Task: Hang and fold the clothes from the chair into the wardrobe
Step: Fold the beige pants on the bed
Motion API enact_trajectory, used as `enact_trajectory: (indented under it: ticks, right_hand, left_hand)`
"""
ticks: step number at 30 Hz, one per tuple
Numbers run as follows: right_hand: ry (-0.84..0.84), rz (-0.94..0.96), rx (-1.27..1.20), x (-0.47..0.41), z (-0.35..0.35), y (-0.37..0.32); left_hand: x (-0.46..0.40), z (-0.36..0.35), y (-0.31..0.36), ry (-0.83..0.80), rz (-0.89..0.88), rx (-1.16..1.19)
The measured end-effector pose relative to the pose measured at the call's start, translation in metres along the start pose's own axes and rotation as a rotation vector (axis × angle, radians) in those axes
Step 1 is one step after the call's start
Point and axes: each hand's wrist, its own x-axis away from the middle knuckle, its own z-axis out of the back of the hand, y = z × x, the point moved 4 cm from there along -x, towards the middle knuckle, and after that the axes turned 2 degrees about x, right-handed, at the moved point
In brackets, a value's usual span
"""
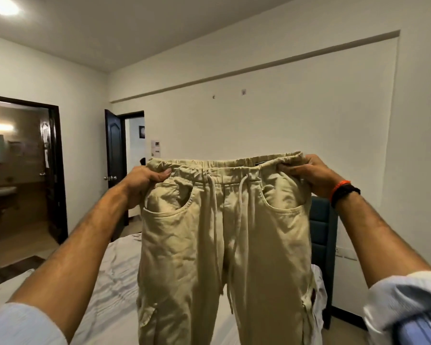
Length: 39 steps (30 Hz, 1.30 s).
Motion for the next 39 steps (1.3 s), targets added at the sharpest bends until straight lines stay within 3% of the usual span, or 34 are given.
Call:
enact_trajectory:
  ticks: [3, 5, 12, 16, 21, 24, 30, 33, 37, 39]
  right_hand:
    - [0.243, -0.167, 0.510, -0.009, -0.016, 0.018]
    - [0.339, -0.163, 0.723, -0.010, -0.040, 0.020]
    - [0.352, -0.021, 0.690, -0.009, -0.114, 0.009]
    - [0.299, -0.011, 0.668, -0.009, -0.128, 0.011]
    - [0.130, -0.018, 0.493, -0.010, -0.138, 0.010]
    - [0.025, 0.014, 0.488, -0.010, -0.143, 0.011]
    - [0.212, 0.107, 0.582, -0.010, -0.146, 0.018]
    - [0.235, 0.081, 0.521, -0.012, -0.139, 0.017]
    - [0.184, 0.053, 0.223, -0.014, -0.122, 0.017]
    - [0.138, 0.066, 0.053, -0.013, -0.115, 0.009]
  left_hand:
    - [-0.003, -0.009, -0.006, 0.266, -0.001, -0.392]
    - [0.006, -0.034, -0.004, 0.352, -0.045, -0.594]
    - [0.022, -0.109, -0.009, 0.333, -0.135, -0.500]
    - [0.021, -0.127, -0.012, 0.196, -0.120, -0.403]
    - [0.026, -0.135, -0.008, -0.185, -0.012, -0.068]
    - [0.034, -0.137, 0.000, -0.284, 0.001, 0.067]
    - [0.035, -0.132, -0.002, -0.409, 0.086, 0.122]
    - [0.032, -0.115, -0.007, -0.287, 0.042, 0.037]
    - [0.012, -0.065, -0.027, 0.179, -0.095, -0.232]
    - [0.008, -0.047, -0.034, 0.223, -0.094, -0.224]
